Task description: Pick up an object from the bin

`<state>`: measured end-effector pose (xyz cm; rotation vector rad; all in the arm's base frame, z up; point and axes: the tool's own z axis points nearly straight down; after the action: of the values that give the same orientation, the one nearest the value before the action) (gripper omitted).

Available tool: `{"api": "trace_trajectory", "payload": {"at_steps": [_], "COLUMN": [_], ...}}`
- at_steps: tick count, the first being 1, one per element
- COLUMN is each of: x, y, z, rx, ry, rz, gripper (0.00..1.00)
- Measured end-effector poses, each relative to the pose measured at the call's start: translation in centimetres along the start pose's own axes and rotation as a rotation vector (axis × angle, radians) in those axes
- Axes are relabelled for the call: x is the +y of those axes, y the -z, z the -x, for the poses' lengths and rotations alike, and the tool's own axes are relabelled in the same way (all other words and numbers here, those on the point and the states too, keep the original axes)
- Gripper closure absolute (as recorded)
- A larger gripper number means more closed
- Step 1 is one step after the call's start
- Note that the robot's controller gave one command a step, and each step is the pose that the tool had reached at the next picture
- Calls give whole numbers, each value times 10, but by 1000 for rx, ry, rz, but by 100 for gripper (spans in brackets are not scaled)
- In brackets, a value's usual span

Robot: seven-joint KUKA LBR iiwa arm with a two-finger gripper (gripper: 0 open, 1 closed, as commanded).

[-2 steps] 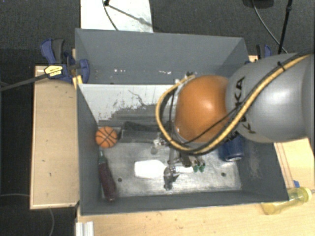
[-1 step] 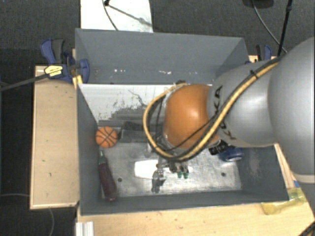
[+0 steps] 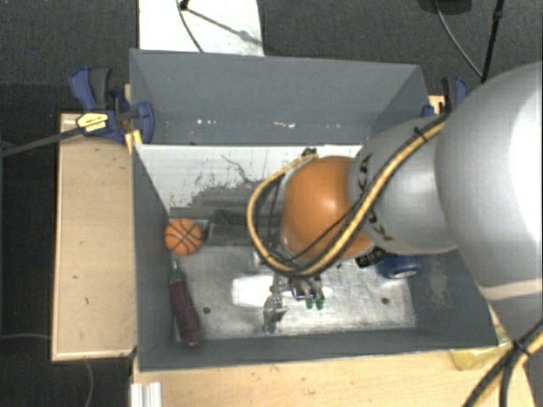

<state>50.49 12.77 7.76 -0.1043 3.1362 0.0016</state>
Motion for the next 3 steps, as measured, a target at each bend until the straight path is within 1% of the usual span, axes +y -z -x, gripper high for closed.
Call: {"api": "trace_trajectory", "payload": {"at_steps": [1, 3], "x": [3, 3], "y": [-5, -3], "z": [-17, -17], "rx": [-7, -5], "ry": [-118, -119], "rz": [2, 2], "gripper": [100, 100]}}
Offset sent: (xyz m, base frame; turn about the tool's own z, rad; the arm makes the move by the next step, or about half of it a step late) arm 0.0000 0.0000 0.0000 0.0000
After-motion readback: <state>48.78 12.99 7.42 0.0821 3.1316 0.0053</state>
